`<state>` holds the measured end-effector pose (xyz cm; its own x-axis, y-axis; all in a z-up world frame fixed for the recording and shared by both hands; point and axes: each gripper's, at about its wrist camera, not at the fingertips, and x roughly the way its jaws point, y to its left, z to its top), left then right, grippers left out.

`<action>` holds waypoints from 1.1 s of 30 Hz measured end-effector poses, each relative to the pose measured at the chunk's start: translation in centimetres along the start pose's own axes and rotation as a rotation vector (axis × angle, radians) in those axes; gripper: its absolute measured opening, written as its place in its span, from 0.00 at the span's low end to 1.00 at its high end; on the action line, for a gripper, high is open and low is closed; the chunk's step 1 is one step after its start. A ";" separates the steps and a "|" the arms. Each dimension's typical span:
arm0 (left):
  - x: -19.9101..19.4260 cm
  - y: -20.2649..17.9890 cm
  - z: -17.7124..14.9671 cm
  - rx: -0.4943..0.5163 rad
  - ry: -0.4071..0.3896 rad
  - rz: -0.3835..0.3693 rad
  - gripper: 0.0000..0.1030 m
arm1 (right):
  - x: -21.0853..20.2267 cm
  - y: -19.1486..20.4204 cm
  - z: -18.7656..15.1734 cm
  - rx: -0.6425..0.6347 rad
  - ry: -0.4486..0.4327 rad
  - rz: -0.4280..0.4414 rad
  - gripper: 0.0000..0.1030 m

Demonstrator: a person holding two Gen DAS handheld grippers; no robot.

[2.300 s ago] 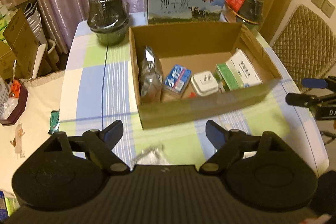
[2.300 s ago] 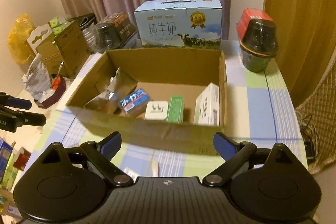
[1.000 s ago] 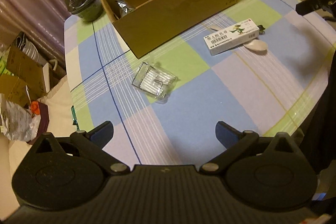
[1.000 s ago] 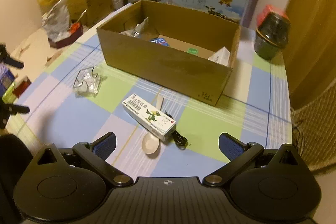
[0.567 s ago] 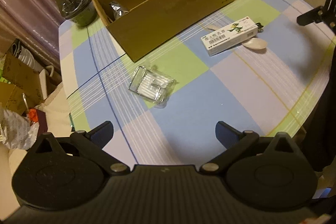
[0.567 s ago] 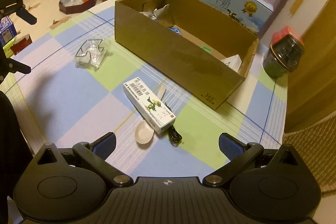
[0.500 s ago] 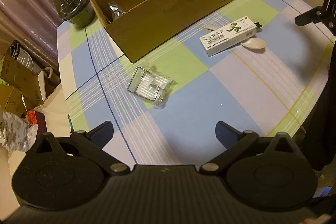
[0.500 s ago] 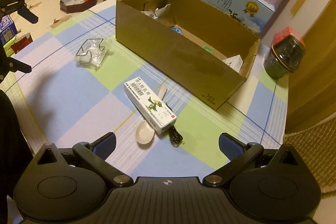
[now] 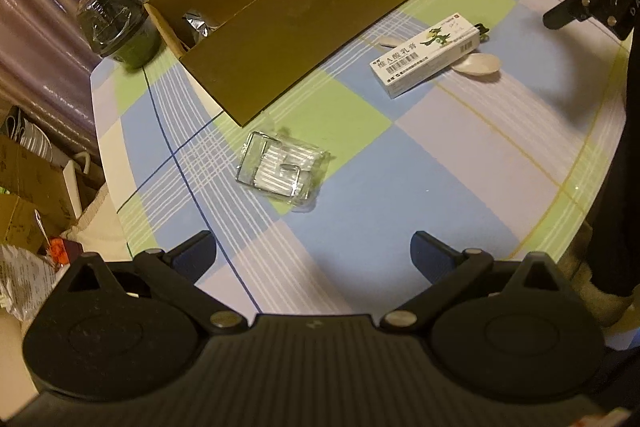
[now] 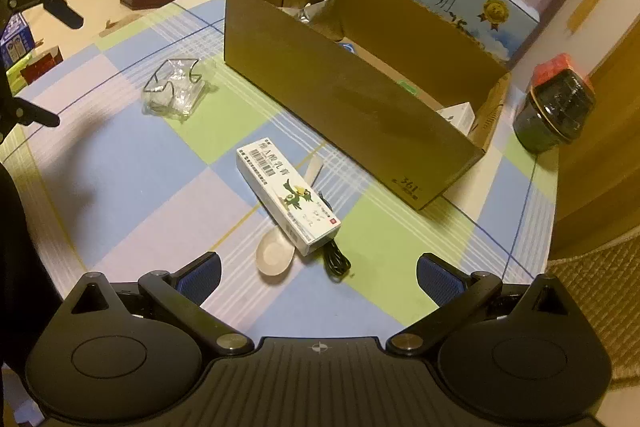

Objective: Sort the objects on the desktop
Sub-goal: 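Move left tool toward clear plastic tray while right tool approaches white medicine box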

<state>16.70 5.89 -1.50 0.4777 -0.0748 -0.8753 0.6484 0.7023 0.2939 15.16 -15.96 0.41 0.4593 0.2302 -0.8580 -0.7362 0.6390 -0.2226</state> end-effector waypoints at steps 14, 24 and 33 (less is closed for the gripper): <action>2.6 1.0 -0.2 0.128 -0.001 0.006 0.99 | 3.0 0.1 0.6 -0.033 0.035 0.028 0.98; 5.0 2.2 0.6 0.212 0.037 -0.023 0.99 | 4.7 -0.3 2.1 -0.140 0.013 0.093 0.98; 7.3 4.5 1.7 0.252 0.031 -0.049 0.99 | 7.3 -0.8 3.7 -0.210 0.060 0.175 0.83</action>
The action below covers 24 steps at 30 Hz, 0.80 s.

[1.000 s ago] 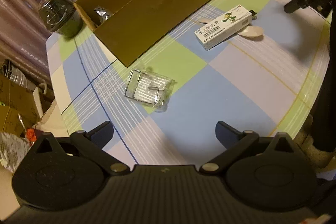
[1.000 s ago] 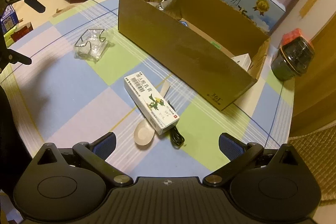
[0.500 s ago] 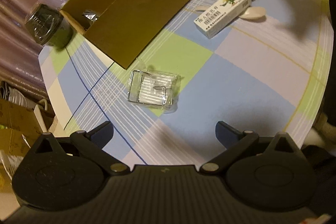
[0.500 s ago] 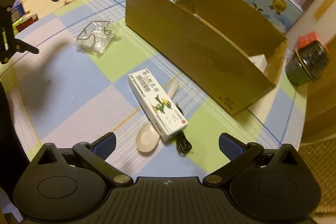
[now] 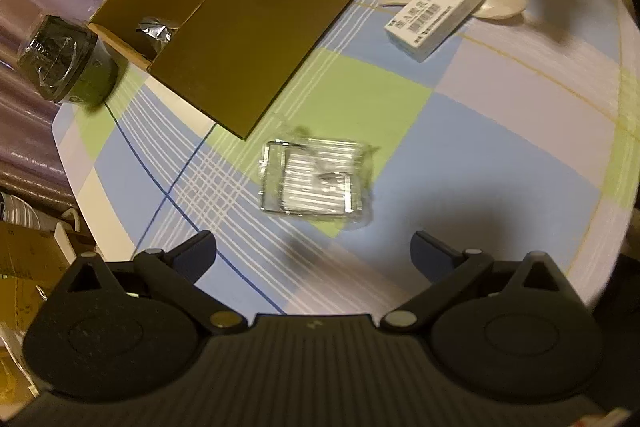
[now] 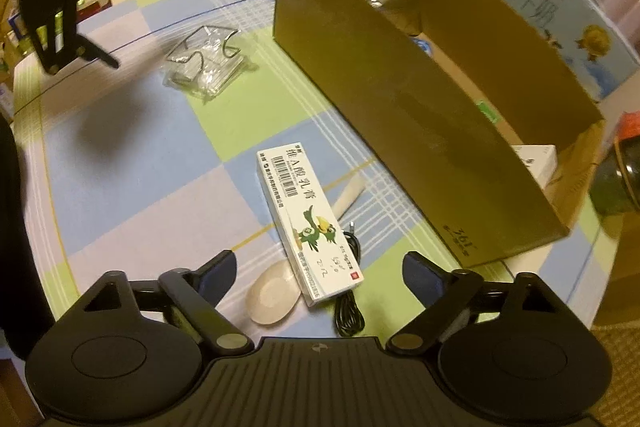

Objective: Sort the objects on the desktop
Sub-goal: 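Move left tool toward clear plastic tray while right tool approaches white medicine box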

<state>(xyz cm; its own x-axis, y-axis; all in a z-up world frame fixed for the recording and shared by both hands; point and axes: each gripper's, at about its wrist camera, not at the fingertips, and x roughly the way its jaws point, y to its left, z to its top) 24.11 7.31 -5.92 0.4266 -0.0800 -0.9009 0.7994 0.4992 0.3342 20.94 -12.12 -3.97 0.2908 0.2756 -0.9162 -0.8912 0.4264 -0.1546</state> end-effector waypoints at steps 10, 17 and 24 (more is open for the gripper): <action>2.8 2.2 0.8 0.024 -0.016 -0.040 0.99 | 2.4 0.1 0.8 -0.084 0.034 0.052 0.80; 4.6 3.3 1.7 0.014 -0.032 -0.103 0.99 | 3.6 -0.1 1.0 -0.099 0.052 0.063 0.80; 5.7 3.5 2.4 0.041 -0.049 -0.133 0.99 | 4.4 -0.7 1.2 -0.116 0.060 0.071 0.79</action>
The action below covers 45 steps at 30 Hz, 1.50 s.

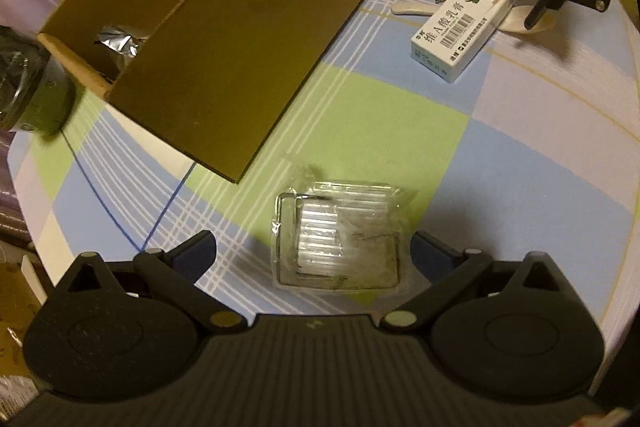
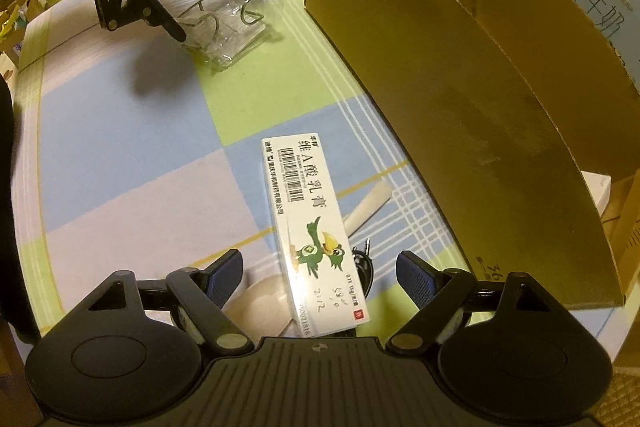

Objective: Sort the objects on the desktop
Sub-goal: 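Move left tool toward clear plastic tray while right tool approaches white medicine box, then close left tool on the plastic tray while right tool grasps the medicine box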

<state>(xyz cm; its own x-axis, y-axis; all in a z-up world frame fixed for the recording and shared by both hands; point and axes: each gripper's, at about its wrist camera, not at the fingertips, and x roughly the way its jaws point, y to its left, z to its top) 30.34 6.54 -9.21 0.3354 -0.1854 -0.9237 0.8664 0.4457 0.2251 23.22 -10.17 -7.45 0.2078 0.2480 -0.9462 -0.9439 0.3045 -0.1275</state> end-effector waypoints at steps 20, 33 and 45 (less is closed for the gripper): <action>1.3 0.6 -0.2 -0.043 0.017 -0.102 0.66 | 2.0 -0.2 2.2 -0.030 0.029 0.041 0.56; 0.1 -0.5 -0.9 -0.151 0.036 -0.051 0.62 | 2.4 1.0 2.2 -0.024 0.059 0.007 0.34; -2.5 -1.9 -1.0 -0.321 0.045 -0.008 0.62 | -0.4 1.6 0.3 0.258 0.009 -0.001 0.34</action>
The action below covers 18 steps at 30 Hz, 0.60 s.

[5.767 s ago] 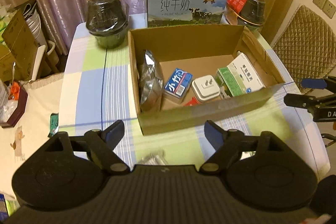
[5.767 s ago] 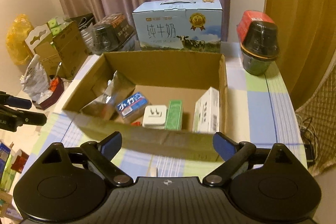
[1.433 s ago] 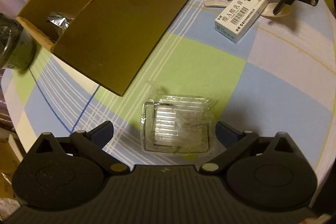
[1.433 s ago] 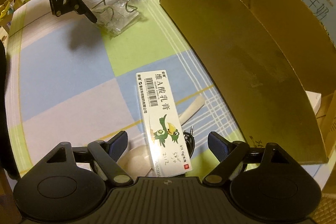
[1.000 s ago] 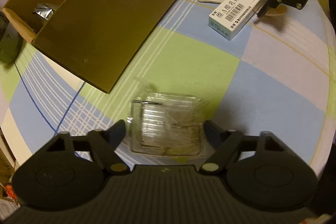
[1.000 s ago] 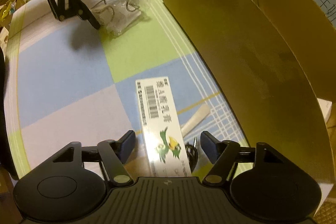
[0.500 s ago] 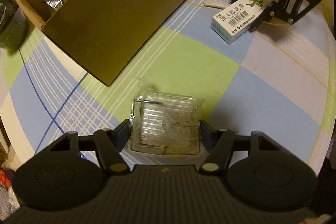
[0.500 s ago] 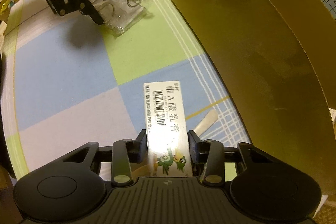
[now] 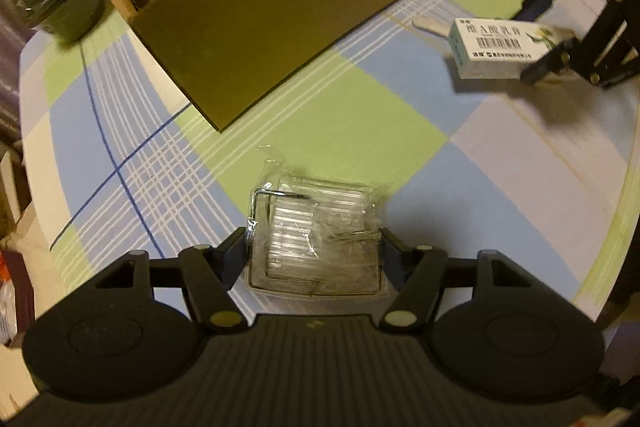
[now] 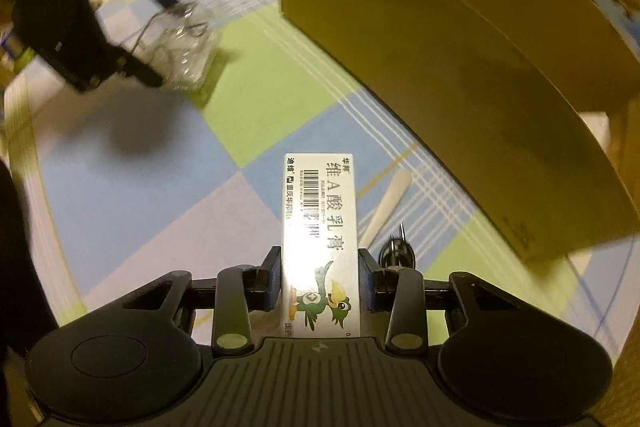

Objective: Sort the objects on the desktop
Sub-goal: 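Close left tool on the plastic tray while right tool grasps the medicine box, then lift and carry the plastic tray and medicine box over the cardboard box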

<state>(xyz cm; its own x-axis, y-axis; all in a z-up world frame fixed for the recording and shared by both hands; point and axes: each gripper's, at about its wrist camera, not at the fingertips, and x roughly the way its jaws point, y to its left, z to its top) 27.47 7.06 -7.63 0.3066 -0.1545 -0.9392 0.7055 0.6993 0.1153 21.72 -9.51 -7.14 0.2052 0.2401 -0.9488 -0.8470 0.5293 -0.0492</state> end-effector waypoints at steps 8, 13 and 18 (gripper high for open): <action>-3.3 -2.1 0.4 -0.144 -0.041 0.020 0.62 | -2.9 -0.7 -1.3 0.194 -0.069 -0.026 0.34; -5.1 -3.6 0.7 -0.196 -0.058 0.031 0.62 | -5.4 -0.5 -1.8 0.258 -0.112 -0.045 0.34; -6.8 -5.3 1.0 -0.234 -0.074 0.048 0.62 | -7.2 0.1 -2.4 0.282 -0.148 -0.064 0.34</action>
<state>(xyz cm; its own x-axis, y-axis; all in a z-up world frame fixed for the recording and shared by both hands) 22.24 3.68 -1.50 0.3884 -0.1620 -0.9071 0.5241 0.8485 0.0729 18.93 -13.17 -1.07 0.3399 0.3037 -0.8901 -0.6652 0.7467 0.0007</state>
